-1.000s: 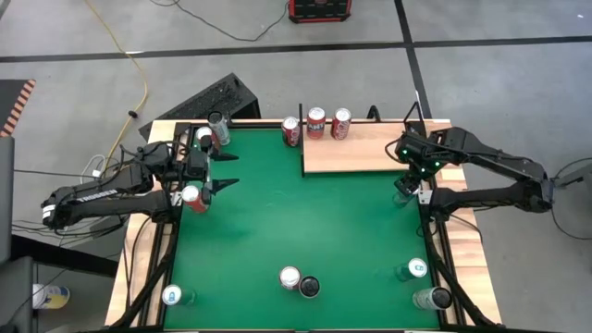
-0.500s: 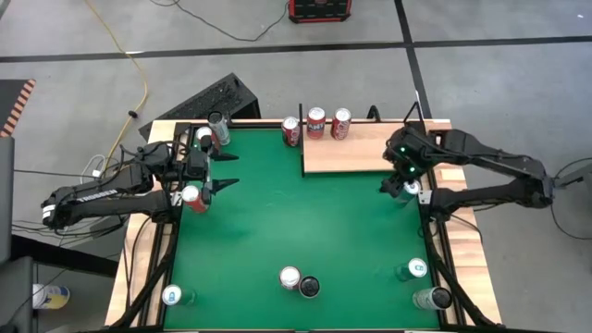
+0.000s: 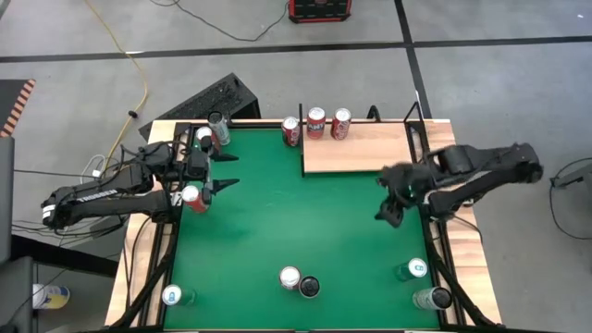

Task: Place canned beverage on shelf
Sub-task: Put the bottom right blue soda can on the shelf

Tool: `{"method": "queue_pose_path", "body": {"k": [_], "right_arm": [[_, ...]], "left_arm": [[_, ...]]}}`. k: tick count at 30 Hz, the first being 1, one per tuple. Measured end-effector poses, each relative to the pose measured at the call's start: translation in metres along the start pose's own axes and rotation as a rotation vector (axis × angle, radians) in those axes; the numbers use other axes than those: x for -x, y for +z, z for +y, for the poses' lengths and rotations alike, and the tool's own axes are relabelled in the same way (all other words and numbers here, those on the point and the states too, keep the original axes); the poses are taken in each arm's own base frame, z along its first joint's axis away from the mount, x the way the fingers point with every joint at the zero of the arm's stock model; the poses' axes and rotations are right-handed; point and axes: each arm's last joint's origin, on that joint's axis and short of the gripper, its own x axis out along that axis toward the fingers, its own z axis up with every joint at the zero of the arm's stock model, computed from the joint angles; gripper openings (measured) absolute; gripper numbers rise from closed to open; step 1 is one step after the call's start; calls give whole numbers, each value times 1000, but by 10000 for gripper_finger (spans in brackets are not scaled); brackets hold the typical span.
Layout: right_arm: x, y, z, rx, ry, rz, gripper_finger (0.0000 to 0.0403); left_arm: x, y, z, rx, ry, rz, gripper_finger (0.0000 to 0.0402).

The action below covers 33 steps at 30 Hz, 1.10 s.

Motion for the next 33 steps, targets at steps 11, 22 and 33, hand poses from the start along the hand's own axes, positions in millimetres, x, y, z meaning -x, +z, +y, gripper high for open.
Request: {"method": "queue_pose_path", "body": {"k": [11, 22, 33], "right_arm": [[-27, -59, 31, -98, -197, 237, 275], [-36, -97, 40, -107, -340, 276, 275], [-43, -118, 46, -131, -401, 281, 275]], "left_arm": [[1, -14, -1, 28, -12, 139, 297], [-6, -7, -1, 127, -50, 64, 297], [-8, -50, -4, 227, 87, -317, 297]]}}
